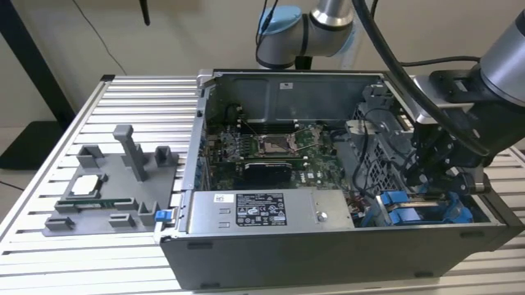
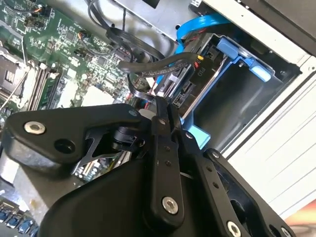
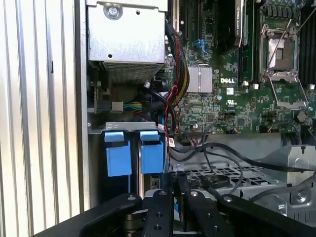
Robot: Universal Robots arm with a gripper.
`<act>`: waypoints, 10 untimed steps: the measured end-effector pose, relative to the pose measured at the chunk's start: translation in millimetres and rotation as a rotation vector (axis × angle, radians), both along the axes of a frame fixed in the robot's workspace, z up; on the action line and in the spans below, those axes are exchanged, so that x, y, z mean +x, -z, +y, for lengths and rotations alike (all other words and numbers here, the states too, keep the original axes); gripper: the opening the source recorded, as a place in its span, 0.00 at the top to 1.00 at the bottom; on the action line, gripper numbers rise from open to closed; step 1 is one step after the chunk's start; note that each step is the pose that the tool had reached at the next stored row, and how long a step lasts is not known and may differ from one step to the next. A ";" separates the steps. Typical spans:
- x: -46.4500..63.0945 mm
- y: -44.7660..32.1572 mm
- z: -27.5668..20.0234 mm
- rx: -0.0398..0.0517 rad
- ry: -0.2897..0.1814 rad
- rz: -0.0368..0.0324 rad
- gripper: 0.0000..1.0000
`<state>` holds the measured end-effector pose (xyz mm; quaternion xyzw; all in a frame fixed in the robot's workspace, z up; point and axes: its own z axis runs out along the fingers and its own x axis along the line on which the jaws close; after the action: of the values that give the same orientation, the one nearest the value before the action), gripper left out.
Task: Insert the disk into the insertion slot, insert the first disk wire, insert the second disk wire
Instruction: 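Insert the second disk wire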
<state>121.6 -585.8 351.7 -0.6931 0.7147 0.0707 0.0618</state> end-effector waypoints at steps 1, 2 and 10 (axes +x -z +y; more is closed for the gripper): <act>0.6 0.1 0.0 -0.0002 0.000 -0.0003 1.00; 1.6 0.2 0.0 -0.0009 0.000 -0.0004 1.00; 7.1 0.3 -0.9 -0.0125 0.001 -0.0004 1.00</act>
<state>128.7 -586.6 351.4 -0.6930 0.7156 0.0661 0.0576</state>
